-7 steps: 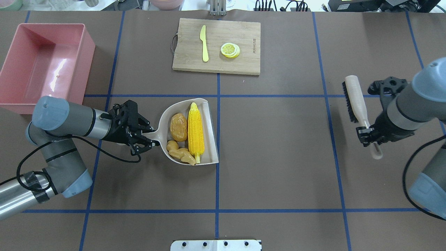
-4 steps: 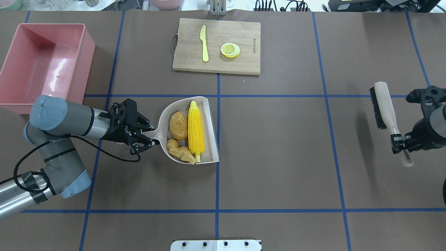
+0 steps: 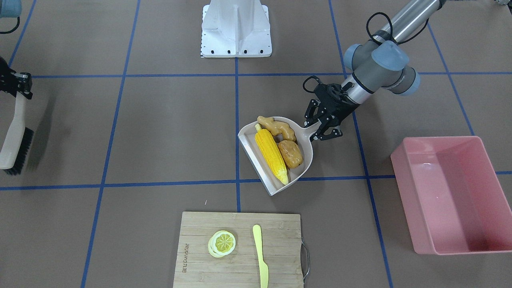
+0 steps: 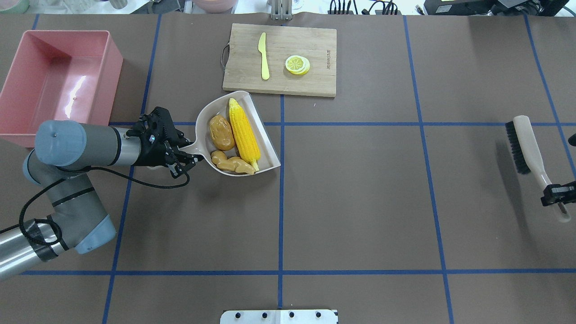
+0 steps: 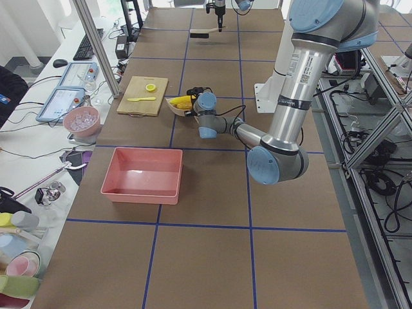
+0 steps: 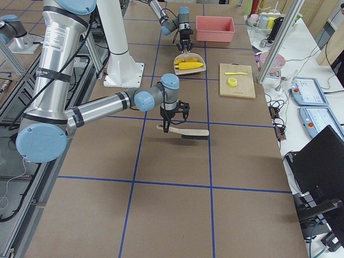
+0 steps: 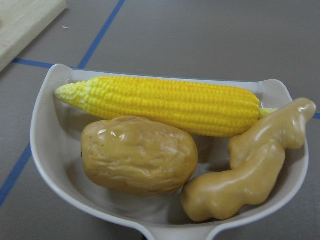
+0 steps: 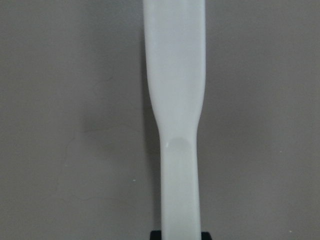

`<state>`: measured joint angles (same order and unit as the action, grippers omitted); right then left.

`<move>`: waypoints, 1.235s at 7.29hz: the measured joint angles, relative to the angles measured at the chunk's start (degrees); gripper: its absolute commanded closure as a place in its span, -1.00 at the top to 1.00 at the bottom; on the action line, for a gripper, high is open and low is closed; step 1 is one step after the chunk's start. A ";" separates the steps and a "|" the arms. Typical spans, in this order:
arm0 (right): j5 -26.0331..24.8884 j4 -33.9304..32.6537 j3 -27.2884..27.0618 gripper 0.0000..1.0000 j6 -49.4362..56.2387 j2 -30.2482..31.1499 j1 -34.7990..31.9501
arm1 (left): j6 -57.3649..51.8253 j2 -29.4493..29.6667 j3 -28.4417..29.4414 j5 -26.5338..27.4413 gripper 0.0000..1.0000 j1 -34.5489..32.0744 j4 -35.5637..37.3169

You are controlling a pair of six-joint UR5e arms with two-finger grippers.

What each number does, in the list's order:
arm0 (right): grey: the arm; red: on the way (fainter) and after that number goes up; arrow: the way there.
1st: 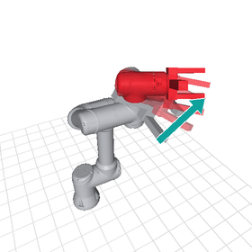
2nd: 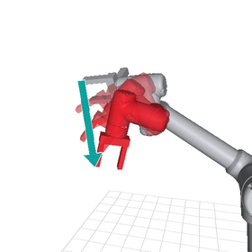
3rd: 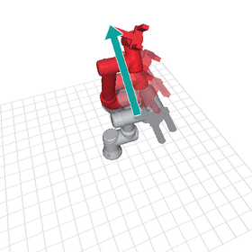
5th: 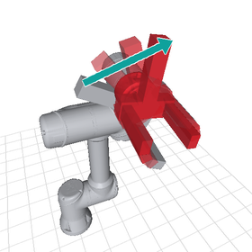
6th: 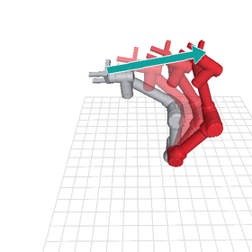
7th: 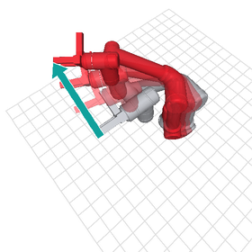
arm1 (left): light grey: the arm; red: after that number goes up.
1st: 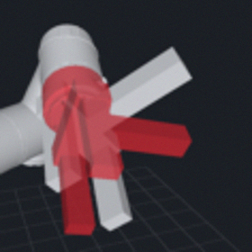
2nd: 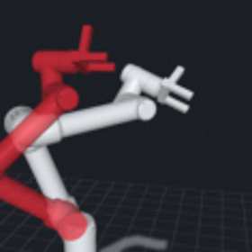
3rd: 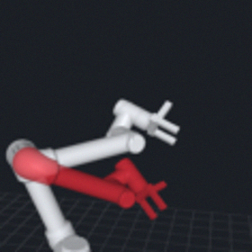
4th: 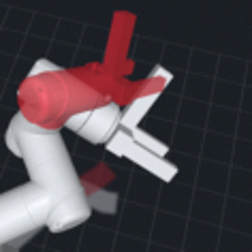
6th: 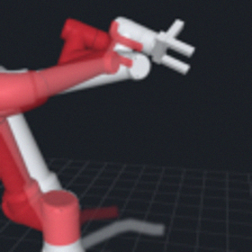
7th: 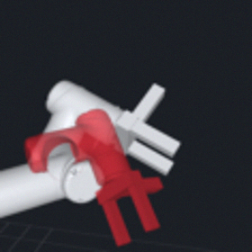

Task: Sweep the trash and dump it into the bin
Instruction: 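Carry the loaded dustpan with the left gripper over the pink bin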

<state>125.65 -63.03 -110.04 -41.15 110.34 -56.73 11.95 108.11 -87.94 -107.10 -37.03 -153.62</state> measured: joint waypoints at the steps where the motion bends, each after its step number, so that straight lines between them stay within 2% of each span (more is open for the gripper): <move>1: 1.40 5.59 3.58 -1.00 0.33 0.97 -1.24 | 0.51 0.02 -0.98 3.66 -1.00 -0.74 0.16; 3: 2.67 9.56 6.49 -1.00 0.52 1.54 -2.33 | 2.93 0.48 -2.58 12.67 -1.00 -2.05 0.15; 4: 3.03 9.94 6.73 -1.00 0.53 1.77 -2.47 | 7.70 0.71 -2.94 15.64 -1.00 -2.63 0.24; 9: 6.44 10.02 6.26 -1.00 1.12 4.29 -2.99 | 23.28 3.60 -3.67 20.67 -1.00 -6.31 5.78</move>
<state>132.10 -53.01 -103.78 -40.03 114.63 -59.72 35.24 111.71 -91.60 -86.43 -43.34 -147.84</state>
